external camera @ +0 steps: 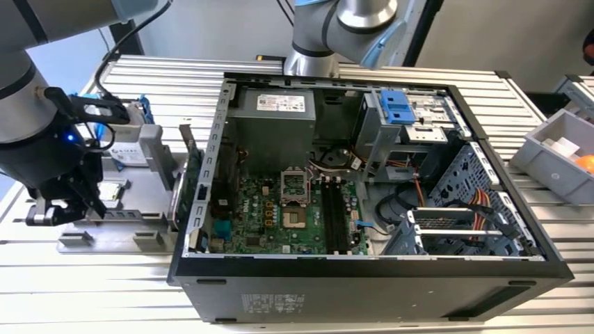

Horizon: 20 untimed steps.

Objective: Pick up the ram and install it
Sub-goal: 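Pick up the ram and move it above insertion slot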

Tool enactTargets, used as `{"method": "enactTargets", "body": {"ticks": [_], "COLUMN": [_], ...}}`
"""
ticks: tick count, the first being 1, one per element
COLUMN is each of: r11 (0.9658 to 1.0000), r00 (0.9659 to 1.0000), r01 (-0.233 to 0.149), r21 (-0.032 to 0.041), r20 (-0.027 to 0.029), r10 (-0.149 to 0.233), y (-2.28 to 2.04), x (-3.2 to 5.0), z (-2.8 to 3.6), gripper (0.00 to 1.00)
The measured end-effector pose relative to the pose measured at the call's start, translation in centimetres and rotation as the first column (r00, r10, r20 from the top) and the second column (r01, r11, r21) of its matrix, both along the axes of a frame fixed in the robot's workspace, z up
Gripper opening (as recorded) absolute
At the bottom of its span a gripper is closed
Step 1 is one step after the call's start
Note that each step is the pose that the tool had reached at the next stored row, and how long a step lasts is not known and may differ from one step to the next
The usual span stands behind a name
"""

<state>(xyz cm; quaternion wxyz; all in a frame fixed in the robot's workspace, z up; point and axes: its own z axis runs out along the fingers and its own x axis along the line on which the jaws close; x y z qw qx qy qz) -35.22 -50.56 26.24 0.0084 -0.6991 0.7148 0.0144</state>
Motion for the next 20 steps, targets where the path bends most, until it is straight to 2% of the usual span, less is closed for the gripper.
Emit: {"method": "enactTargets", "body": {"ticks": [20], "r11": [1.0000], "r00": [1.0000], "r01": [0.000], "r21": [0.0000], "r20": [0.0000], "r10": [0.000], "y": [0.00], "x": [0.00], "z": [2.06], "gripper": [0.00]}}
